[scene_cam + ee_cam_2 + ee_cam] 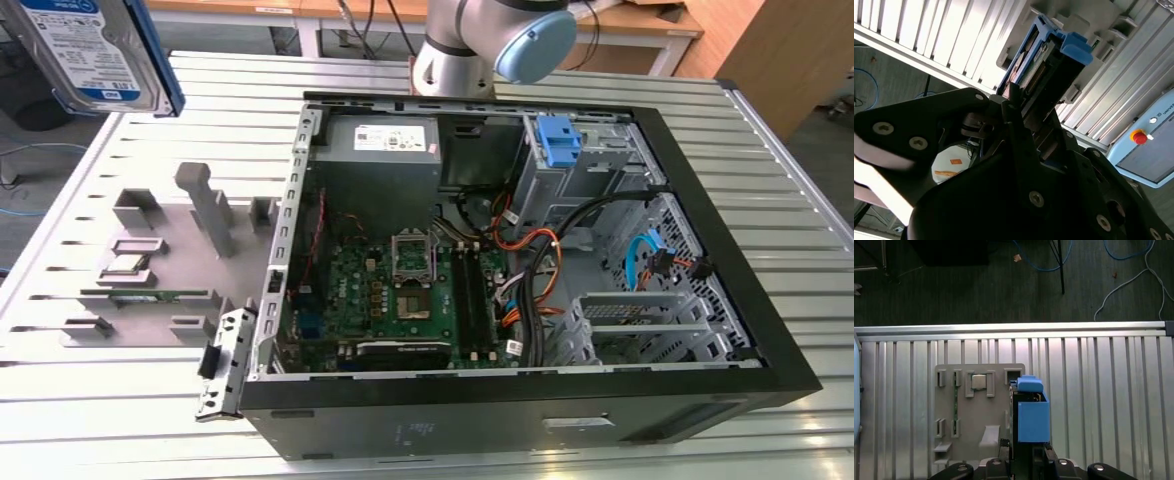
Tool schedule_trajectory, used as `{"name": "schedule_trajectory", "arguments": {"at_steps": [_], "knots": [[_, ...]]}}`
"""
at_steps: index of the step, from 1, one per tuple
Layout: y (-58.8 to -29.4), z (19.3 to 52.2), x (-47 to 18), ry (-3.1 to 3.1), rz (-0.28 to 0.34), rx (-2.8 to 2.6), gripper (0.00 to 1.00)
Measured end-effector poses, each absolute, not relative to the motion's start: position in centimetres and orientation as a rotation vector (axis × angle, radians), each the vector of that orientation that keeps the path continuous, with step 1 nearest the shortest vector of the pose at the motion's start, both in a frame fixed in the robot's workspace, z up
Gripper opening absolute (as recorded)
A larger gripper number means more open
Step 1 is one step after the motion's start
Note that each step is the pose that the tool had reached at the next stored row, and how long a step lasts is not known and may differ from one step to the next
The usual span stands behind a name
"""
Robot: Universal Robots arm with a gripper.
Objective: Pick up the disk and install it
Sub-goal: 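Pick up the disk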
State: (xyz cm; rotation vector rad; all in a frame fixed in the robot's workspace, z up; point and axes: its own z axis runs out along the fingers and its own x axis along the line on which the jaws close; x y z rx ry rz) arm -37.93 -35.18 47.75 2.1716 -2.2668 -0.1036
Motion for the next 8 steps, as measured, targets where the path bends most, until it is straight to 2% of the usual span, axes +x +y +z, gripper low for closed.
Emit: {"name": "schedule_trajectory", "arguments": {"at_steps": [8], "knots": [[-35.2, 47.8, -36.5, -2.267, -0.104, 2.172, 0.35]]}}
